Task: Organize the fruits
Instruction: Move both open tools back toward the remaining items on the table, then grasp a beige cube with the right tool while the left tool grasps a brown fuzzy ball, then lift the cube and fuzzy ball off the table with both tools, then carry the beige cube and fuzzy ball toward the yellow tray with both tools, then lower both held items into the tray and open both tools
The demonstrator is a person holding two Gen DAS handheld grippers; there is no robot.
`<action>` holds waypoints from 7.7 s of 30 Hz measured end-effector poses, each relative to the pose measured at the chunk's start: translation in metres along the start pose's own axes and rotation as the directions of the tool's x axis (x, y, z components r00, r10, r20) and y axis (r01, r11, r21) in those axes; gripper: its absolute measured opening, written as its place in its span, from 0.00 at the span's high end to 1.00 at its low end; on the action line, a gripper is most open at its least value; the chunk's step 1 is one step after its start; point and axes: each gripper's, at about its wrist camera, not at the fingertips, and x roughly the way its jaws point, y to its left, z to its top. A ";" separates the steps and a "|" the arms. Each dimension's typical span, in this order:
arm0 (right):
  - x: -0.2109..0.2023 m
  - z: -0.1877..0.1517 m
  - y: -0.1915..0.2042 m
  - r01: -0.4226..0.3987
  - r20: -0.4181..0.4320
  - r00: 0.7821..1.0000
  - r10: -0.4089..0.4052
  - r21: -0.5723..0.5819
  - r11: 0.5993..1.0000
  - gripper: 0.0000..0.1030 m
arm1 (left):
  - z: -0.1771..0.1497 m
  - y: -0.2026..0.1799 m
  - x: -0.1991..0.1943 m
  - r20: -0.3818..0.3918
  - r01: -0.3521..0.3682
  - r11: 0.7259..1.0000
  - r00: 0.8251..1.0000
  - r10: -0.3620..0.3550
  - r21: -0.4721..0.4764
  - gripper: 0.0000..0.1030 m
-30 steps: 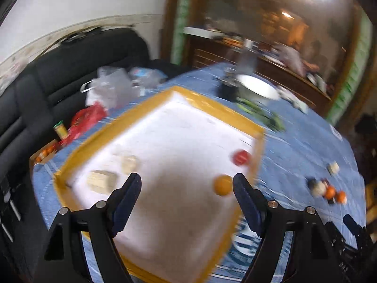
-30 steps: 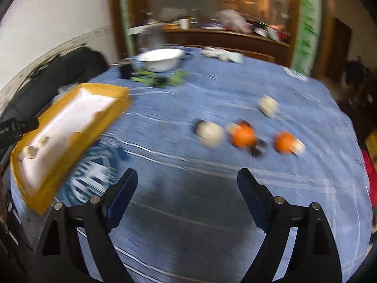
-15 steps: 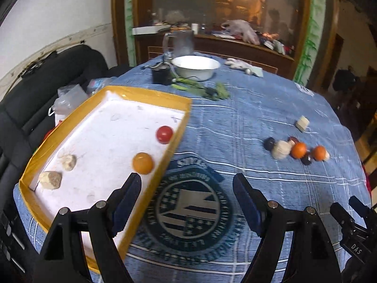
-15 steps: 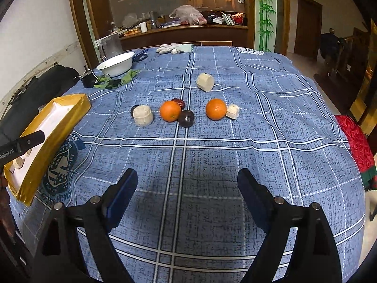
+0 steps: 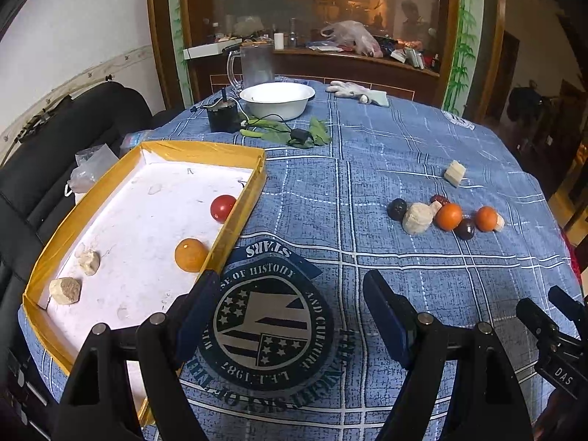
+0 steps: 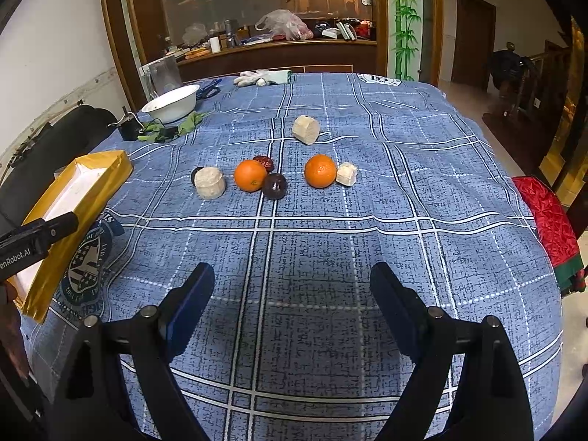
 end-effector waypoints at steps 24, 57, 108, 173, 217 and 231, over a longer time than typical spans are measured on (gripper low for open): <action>0.010 0.010 -0.028 0.105 -0.009 0.994 -0.105 0.016 0.994 0.16 | -0.007 -0.018 0.013 -0.046 0.060 0.997 0.997 -0.058 0.051 0.23; 0.128 0.083 -0.060 -0.014 -0.085 0.996 0.015 0.022 1.000 0.76 | 0.031 -0.112 0.110 -0.147 0.186 0.973 0.975 -0.166 0.135 0.25; 0.004 -0.001 0.048 -0.053 -0.029 0.998 0.051 -0.096 0.994 0.75 | -0.025 -0.022 0.005 -0.007 0.139 0.987 0.990 -0.139 0.086 0.69; -0.009 -0.011 0.045 -0.080 0.007 0.997 0.081 -0.058 0.995 0.75 | -0.023 -0.001 -0.015 0.044 0.056 0.997 0.997 -0.059 0.057 0.69; 0.141 0.102 0.300 -0.364 -0.160 0.931 0.327 -0.356 0.861 0.61 | -0.012 0.196 0.033 -0.153 -0.244 0.915 0.967 0.204 -0.322 0.44; 0.041 0.073 0.075 -0.143 0.048 0.988 0.147 -0.083 0.986 0.26 | -0.005 0.159 -0.012 0.033 -0.148 0.903 0.984 0.176 -0.404 0.24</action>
